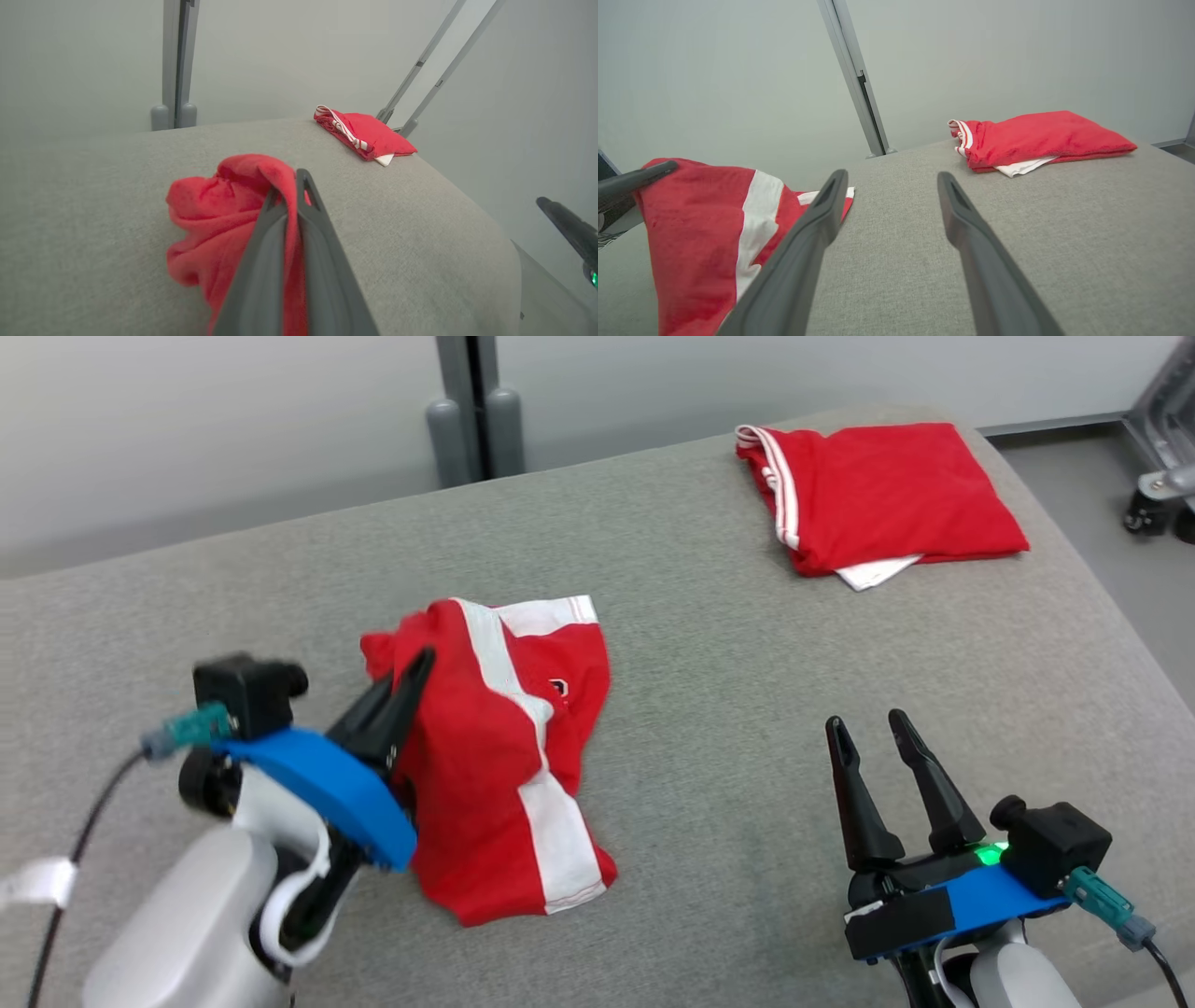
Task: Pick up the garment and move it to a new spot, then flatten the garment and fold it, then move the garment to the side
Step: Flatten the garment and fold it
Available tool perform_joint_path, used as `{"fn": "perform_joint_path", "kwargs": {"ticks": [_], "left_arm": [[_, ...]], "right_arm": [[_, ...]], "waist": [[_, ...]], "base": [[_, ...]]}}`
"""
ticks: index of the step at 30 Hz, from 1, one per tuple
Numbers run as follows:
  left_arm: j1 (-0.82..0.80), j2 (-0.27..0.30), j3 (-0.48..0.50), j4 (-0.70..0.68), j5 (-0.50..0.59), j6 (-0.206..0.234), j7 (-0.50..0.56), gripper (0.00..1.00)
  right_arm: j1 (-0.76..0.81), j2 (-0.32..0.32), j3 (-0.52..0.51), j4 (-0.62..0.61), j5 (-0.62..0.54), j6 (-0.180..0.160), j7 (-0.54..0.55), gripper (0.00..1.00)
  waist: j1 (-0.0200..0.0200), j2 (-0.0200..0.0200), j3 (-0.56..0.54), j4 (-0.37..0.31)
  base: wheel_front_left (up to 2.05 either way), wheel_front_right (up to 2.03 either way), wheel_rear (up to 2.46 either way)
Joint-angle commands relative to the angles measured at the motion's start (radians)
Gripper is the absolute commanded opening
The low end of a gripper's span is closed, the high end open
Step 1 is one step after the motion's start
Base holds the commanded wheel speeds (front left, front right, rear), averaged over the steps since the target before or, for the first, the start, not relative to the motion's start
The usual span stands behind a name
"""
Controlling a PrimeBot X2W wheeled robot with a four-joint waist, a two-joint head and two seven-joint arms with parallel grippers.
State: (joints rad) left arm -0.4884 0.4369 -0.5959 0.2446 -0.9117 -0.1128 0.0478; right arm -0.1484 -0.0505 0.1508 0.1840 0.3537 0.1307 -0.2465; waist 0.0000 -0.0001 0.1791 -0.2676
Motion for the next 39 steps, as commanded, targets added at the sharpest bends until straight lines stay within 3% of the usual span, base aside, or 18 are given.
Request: {"fn": "perform_joint_path", "kwargs": {"ticks": [1, 7, 13, 14, 16, 17, 25, 30, 34, 39], "left_arm": [[0.036, -0.001, -0.009, 0.016, 0.017, 0.014, -0.026, 0.00], [0.163, -0.002, -0.080, 0.039, 0.092, 0.069, -0.063, 0.00], [0.246, 0.028, -0.195, -0.042, 0.169, 0.075, 0.003, 0.02], [0.255, 0.031, -0.216, -0.060, 0.178, 0.071, 0.015, 0.16], [0.268, 0.034, -0.237, -0.095, 0.184, 0.075, 0.037, 0.69], [0.266, 0.034, -0.238, -0.113, 0.190, 0.082, 0.039, 1.00], [0.232, 0.052, -0.193, -0.255, 0.150, 0.129, 0.088, 1.00], [0.156, 0.139, -0.112, -0.341, 0.091, 0.144, 0.190, 1.00], [0.076, 0.201, -0.061, -0.314, 0.025, 0.126, 0.297, 1.00], [0.009, 0.238, -0.041, -0.223, -0.067, 0.085, 0.422, 1.00]], "right_arm": [[0.008, 0.000, -0.004, -0.006, -0.007, 0.000, 0.005, 1.00], [0.020, -0.007, -0.022, -0.028, -0.023, 0.000, 0.025, 1.00], [0.032, -0.011, -0.028, -0.047, -0.031, 0.000, 0.044, 1.00], [0.035, -0.011, -0.029, -0.050, -0.030, 0.000, 0.046, 1.00], [0.038, -0.010, -0.029, -0.053, -0.031, 0.000, 0.050, 1.00], [0.039, -0.010, -0.028, -0.055, -0.032, 0.000, 0.051, 1.00], [0.046, -0.009, -0.024, -0.060, -0.035, 0.000, 0.063, 1.00], [0.043, -0.008, -0.017, -0.063, -0.032, 0.000, 0.064, 1.00], [0.027, -0.007, -0.003, -0.057, -0.021, 0.000, 0.053, 1.00], [0.011, -0.003, 0.017, -0.039, -0.006, 0.000, 0.036, 1.00]], "waist": [[0.0000, 0.0001, 0.004, 0.020], [0.0000, 0.0001, -0.002, 0.094], [0.0000, 0.0001, -0.007, 0.158], [0.0000, 0.0001, -0.009, 0.168], [0.0000, 0.0001, -0.012, 0.183], [0.0000, 0.0001, -0.012, 0.189], [0.0000, 0.0001, -0.032, 0.202], [0.0000, 0.0001, -0.034, 0.181], [0.0000, 0.0001, -0.026, 0.141], [0.0000, 0.0001, -0.004, 0.067]], "base": [[0.00, 0.00, 0.00], [0.00, 0.00, 0.00], [0.00, 0.00, 0.00], [0.00, 0.00, 0.00], [0.00, 0.00, 0.00], [0.00, 0.00, 0.00], [0.00, 0.00, 0.00], [0.00, 0.00, 0.00], [0.00, 0.00, 0.00], [0.00, 0.00, 0.00]]}}
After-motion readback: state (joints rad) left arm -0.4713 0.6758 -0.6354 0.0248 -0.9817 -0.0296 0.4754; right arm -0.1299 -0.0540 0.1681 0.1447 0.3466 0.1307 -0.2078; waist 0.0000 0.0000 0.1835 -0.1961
